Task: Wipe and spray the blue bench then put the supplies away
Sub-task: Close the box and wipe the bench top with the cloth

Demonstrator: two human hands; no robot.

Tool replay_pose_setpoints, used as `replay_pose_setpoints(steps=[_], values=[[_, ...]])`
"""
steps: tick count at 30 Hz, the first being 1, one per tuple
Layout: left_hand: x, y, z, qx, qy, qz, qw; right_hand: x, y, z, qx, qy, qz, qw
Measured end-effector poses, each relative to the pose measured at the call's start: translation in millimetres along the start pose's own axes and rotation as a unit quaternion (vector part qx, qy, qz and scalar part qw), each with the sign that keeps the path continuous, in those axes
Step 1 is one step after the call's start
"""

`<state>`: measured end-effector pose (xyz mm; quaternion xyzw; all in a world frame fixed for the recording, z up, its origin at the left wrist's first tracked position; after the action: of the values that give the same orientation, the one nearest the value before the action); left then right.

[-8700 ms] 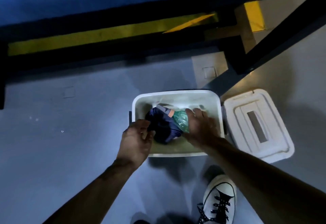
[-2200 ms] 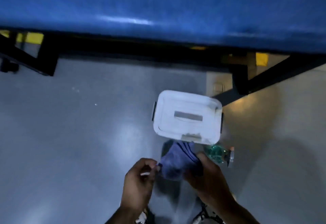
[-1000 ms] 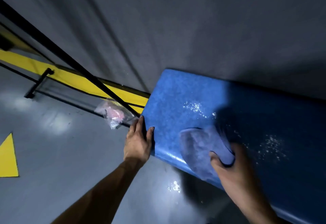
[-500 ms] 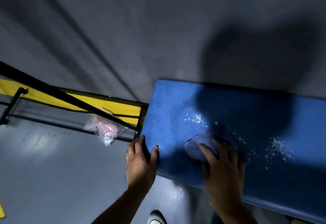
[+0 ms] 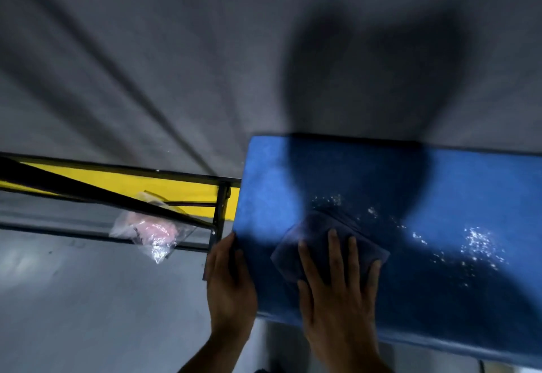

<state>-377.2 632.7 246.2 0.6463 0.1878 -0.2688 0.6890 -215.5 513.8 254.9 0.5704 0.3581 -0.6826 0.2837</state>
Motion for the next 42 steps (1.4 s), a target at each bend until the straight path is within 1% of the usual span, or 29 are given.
replay_pose_setpoints(steps=[4,10,16,18,20,22,27,29,31,34,37,39,42], values=[[-2,-1,0,-0.022,0.002,0.009,1.000,-3,-6,-51,0.025,0.000,0.004,1.000],[-3,-9,2,-0.051,0.011,0.048,0.997,-5,-28,-130,-0.012,0.002,0.008,1.000],[-3,-14,1,-0.088,0.011,0.075,0.993,-7,-72,-194,-0.047,-0.033,-0.011,0.998],[-5,-15,0,-0.111,0.016,0.105,0.988,-9,-76,-189,-0.064,-0.023,-0.003,0.998],[-6,-23,-2,-0.147,0.023,0.150,0.977,-8,-74,-167,-0.115,-0.006,0.016,0.993],[-5,-33,-3,-0.191,0.026,0.186,0.963,-9,-71,-136,-0.156,-0.003,0.001,0.988],[-8,-33,-3,-0.257,0.038,0.263,0.929,-4,-78,-32,-0.212,-0.045,-0.047,0.975],[-8,-31,-3,-0.278,0.040,0.274,0.920,1,-82,10,-0.233,-0.029,-0.058,0.970],[-7,-30,-4,-0.283,0.033,0.268,0.920,13,-84,33,-0.235,0.002,-0.048,0.971],[-8,-32,-4,-0.286,0.023,0.262,0.922,25,-87,28,-0.211,-0.002,-0.013,0.977],[-12,-36,-3,-0.288,0.041,0.241,0.926,18,-99,4,-0.227,-0.046,0.011,0.973],[-12,-33,-2,-0.292,0.052,0.248,0.922,9,-104,-29,-0.226,-0.051,0.004,0.973],[-10,-26,-2,-0.279,0.040,0.246,0.927,4,-110,-98,-0.215,-0.047,0.015,0.975]])
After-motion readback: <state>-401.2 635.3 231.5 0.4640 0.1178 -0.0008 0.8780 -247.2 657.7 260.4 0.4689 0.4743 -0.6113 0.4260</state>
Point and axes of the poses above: each hand's wrist, its own z-axis away from the middle knuckle, its own x-axis out of the palm, y = z × x, the point moved 8 cm from there along -z, towards the middle knuckle, and after that the axes turned 7 degrees about x, right-handed, at the moved point
